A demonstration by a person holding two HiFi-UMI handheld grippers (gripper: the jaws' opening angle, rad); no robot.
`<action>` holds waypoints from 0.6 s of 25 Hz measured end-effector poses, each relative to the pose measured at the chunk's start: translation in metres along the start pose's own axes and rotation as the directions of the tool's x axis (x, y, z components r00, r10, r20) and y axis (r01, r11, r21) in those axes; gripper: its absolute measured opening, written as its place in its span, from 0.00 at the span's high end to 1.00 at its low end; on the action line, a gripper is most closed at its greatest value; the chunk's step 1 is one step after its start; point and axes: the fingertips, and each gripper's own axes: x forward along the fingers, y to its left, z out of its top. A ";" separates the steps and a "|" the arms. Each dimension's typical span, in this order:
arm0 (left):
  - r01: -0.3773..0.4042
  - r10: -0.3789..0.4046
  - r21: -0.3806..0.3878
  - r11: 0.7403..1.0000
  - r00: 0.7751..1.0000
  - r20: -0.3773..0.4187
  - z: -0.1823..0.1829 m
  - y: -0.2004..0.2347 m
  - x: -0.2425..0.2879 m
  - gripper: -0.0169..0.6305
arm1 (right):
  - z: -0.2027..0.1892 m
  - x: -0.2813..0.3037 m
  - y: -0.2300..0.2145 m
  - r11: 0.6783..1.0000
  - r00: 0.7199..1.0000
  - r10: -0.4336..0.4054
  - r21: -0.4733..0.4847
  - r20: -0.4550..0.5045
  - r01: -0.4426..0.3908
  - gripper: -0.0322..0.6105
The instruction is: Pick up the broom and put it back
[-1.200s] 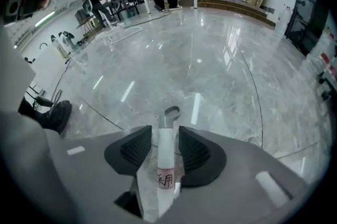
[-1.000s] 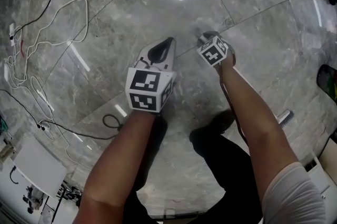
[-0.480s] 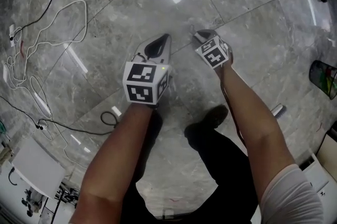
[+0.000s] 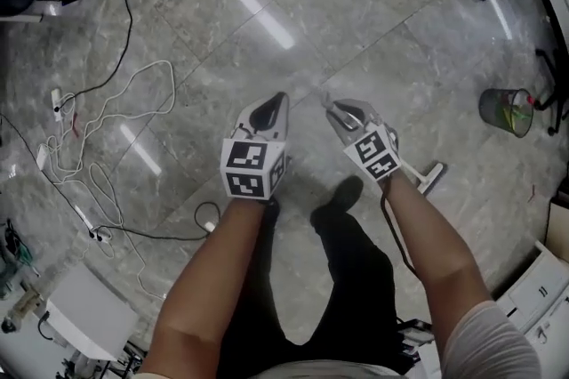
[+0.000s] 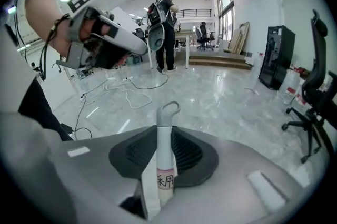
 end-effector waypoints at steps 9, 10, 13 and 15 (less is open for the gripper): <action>0.067 -0.073 0.052 0.996 0.989 0.125 0.160 -0.111 -0.120 0.97 | 0.125 -0.214 0.012 0.993 0.977 -0.112 0.058 0.183 0.103 0.82; 0.077 -0.085 0.068 0.995 0.987 0.137 0.176 -0.122 -0.131 0.97 | 0.140 -0.233 0.010 0.992 0.969 -0.125 0.060 0.214 0.115 0.82; 0.086 -0.103 0.117 0.989 0.984 0.148 0.210 -0.147 -0.165 0.97 | 0.182 -0.285 0.010 0.984 0.935 -0.174 0.086 0.310 0.155 0.82; 0.090 -0.108 0.131 0.987 0.984 0.143 0.224 -0.161 -0.188 0.97 | 0.205 -0.319 0.017 0.977 0.911 -0.206 0.118 0.356 0.175 0.82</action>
